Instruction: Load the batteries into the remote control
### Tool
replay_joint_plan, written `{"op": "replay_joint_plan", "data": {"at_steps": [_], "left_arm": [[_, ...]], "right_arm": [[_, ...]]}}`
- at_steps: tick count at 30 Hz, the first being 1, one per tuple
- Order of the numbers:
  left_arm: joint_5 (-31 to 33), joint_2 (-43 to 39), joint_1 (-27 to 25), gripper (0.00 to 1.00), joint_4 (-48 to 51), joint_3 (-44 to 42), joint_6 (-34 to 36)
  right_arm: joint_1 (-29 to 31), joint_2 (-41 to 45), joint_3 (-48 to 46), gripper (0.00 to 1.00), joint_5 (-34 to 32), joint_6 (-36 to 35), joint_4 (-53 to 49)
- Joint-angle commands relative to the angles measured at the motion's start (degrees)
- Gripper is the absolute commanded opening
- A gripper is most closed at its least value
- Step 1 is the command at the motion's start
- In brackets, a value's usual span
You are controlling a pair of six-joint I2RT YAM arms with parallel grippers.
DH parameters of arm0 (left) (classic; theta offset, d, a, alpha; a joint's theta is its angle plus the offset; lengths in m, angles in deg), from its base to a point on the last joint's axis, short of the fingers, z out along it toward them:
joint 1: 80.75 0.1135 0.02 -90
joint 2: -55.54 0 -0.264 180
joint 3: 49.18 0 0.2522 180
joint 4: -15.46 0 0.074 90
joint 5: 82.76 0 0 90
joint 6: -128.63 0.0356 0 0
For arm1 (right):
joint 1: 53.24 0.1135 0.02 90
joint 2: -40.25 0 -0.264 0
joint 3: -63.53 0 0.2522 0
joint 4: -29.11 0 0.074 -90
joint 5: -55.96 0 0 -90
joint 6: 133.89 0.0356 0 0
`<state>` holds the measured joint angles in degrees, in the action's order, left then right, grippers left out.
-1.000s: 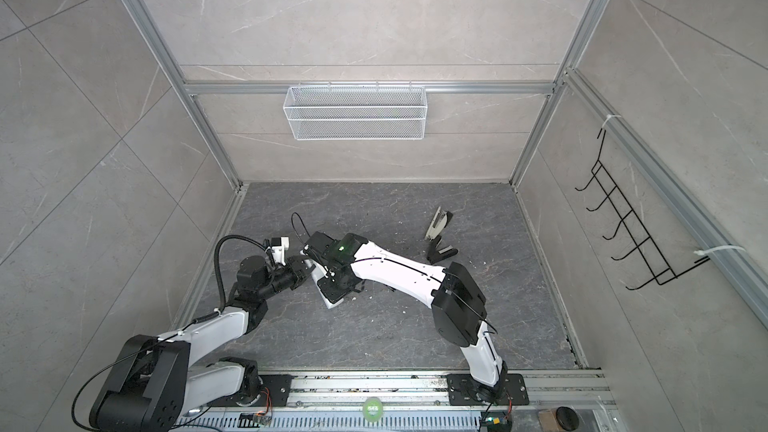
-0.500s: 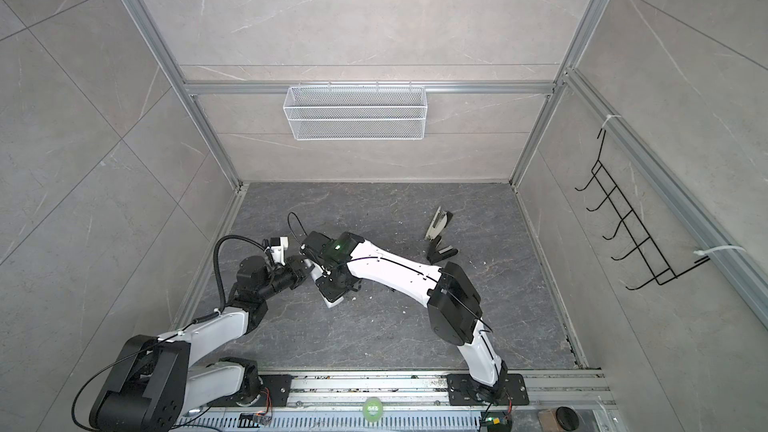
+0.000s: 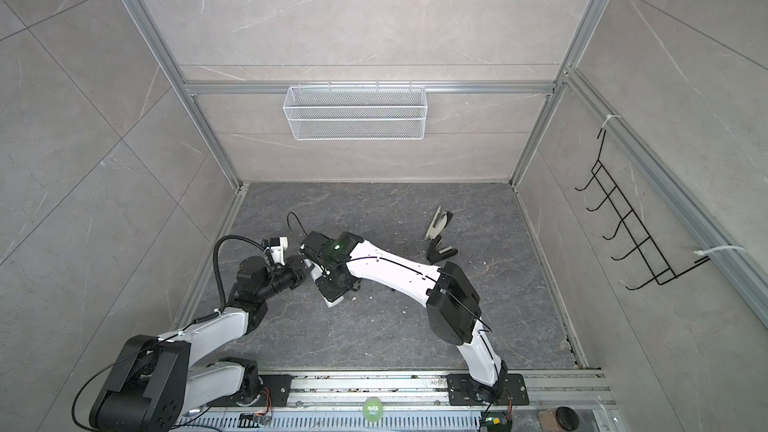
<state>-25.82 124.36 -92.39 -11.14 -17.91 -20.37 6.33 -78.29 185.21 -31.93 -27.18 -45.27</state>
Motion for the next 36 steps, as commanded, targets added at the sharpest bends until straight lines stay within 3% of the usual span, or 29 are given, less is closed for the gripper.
{"op": "replay_joint_plan", "data": {"at_steps": [1, 22, 36], "left_arm": [[-0.87, -1.30, -0.37, 0.00, -4.91, 0.15, -1.26], [2.37, -2.85, -0.40, 0.00, -2.97, -0.56, -1.47], [2.45, -2.55, -0.36, 0.00, -3.36, -0.55, -1.78]], "right_arm": [[0.12, -1.43, 1.41, 0.07, -1.91, -0.19, -1.78], [0.12, -3.69, 3.74, 0.07, -3.09, 0.51, -3.62], [0.12, -4.06, 5.55, 0.21, -3.09, 0.87, -3.37]]}}
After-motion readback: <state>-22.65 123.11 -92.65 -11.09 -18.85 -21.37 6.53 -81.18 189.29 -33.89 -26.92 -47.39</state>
